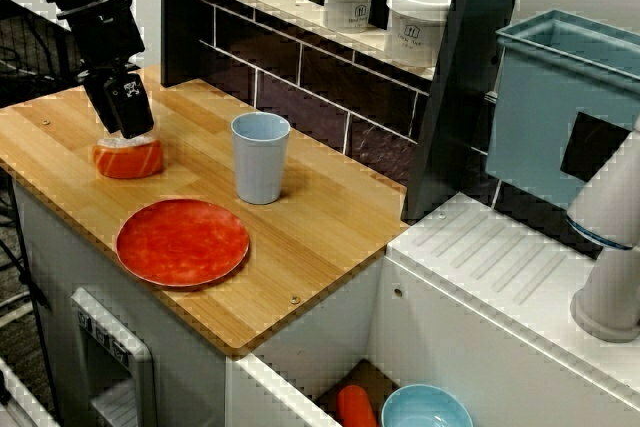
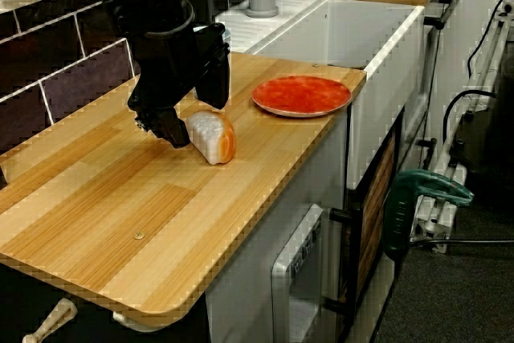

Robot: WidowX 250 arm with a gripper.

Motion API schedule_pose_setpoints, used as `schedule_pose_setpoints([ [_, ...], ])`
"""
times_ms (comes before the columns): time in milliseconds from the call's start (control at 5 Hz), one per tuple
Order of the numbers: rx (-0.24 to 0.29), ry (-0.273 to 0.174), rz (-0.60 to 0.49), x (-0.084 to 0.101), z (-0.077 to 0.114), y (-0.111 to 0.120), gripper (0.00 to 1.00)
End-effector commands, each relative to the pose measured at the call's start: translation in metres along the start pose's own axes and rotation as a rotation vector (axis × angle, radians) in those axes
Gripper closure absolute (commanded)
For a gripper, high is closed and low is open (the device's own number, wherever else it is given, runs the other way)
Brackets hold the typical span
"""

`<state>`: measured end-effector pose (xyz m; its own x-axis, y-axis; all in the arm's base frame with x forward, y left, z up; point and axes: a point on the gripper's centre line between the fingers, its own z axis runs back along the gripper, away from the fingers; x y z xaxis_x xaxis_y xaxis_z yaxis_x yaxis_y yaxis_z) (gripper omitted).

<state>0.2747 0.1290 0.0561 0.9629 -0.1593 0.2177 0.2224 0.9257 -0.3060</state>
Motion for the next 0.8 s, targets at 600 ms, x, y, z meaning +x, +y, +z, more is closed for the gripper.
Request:
schedule_pose_setpoints([
  [600,0.030,0.041,-0.123,-0.001,0.015,-0.014,0.00],
])
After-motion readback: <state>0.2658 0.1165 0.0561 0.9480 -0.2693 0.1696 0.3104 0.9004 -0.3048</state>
